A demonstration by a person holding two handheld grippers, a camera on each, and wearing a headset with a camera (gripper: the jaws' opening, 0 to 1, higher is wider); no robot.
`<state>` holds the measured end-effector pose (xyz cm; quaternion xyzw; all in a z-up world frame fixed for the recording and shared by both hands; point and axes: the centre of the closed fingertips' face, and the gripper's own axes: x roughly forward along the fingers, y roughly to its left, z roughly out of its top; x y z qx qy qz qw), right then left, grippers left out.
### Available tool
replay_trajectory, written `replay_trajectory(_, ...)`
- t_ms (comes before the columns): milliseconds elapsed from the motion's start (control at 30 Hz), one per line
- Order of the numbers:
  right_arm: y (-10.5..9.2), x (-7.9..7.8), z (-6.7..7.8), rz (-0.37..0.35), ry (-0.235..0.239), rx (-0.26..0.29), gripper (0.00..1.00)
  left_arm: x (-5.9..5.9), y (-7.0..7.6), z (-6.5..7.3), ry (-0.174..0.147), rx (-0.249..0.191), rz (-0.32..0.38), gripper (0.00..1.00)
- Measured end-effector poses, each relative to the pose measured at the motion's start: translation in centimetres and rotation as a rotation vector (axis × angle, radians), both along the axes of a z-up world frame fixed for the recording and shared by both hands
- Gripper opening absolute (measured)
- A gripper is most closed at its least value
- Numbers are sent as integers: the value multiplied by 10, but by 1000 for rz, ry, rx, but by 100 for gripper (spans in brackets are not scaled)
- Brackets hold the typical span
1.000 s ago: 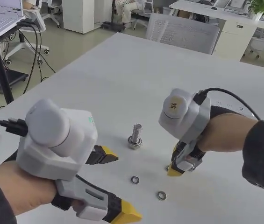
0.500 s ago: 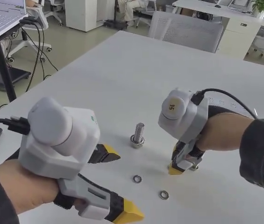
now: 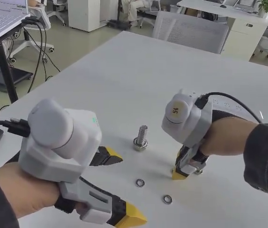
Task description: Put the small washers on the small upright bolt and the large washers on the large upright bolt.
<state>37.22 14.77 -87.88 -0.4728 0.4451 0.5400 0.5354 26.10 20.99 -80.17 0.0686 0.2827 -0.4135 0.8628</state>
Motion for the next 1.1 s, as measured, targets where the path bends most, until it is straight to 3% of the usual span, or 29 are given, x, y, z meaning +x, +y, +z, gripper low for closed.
replay_trajectory(667, -7, -15, -1, 17, -1, -10, 16, -1, 0, 0, -2, 0, -2, 73)
replay_trajectory(1100, -2, -15, 0, 26, 4, 5, 17, -1, 1, 0, -1, 0, -2, 72)
